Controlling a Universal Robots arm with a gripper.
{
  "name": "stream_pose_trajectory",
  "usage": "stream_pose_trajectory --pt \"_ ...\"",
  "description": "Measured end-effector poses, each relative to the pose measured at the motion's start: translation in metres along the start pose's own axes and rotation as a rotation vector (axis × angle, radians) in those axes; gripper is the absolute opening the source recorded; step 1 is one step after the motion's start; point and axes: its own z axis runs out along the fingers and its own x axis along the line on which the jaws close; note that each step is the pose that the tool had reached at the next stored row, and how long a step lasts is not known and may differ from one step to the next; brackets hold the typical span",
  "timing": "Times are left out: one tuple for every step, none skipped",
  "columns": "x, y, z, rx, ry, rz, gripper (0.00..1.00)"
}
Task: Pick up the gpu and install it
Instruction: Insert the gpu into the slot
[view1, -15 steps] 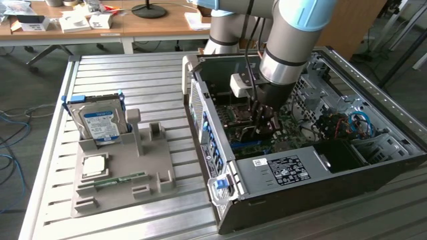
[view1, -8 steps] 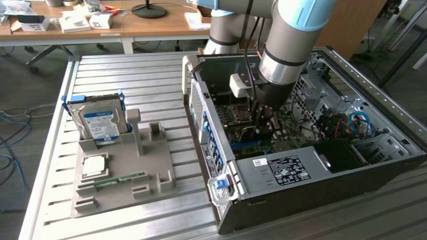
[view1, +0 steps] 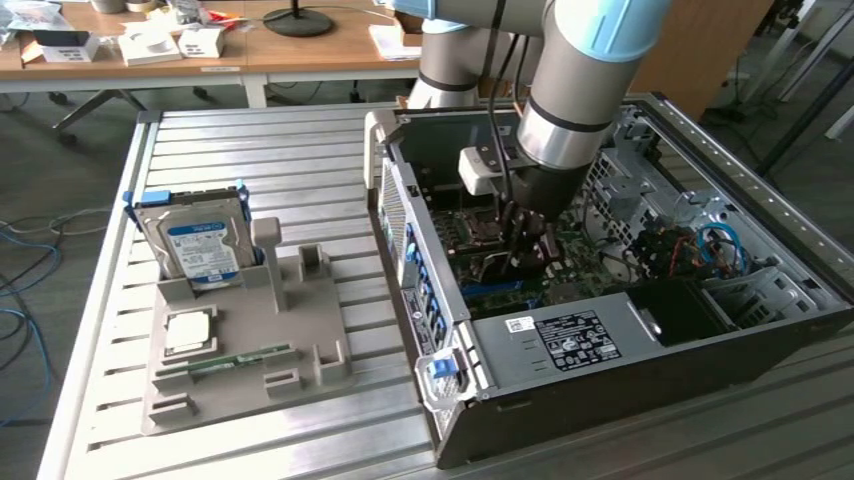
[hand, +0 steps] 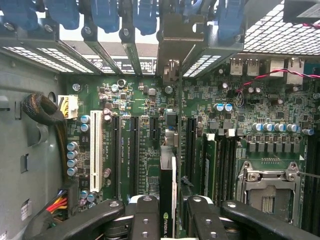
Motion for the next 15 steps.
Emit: stream_pose_trajectory --pt "0.0 0.0 0.0 -0.0001 0.0001 0.0 0.26" --pt "0.0 0.0 0.0001 -0.0001 0.0001 0.0 0.26" --pt "0.0 0.0 0.0004 0.0 -0.0001 0.0 0.26" --pt "0.0 0.0 0.0008 0.0001 -0.0002 0.0 0.26" --pt "0.0 0.0 0.0011 0.0 -0.0001 0.0 0.26" --pt "0.0 0.0 0.0014 0.0 0.0 0.0 0.26" --pt "0.0001 0.0 0.0015 -0.0001 0.0002 0.0 0.26" --pt "0.0001 0.0 0.0017 -0.0001 0.0001 0.0 0.26" --pt "0.0001 0.0 0.0019 0.0 0.0 0.0 0.26" --pt "0.0001 0.0 0.002 0.0 0.0001 0.0 0.26" --pt "0.0001 0.0 0.0023 0.0 -0.0001 0.0 0.26" --pt "0.0001 0.0 0.0025 0.0 -0.0001 0.0 0.26" --pt "0.0001 0.0 0.0024 0.0 0.0 0.0 0.26" --pt "0.0001 0.0 0.0024 -0.0001 0.0 0.0 0.26" --pt "0.0001 0.0 0.0025 0.0 0.0 0.0 0.26"
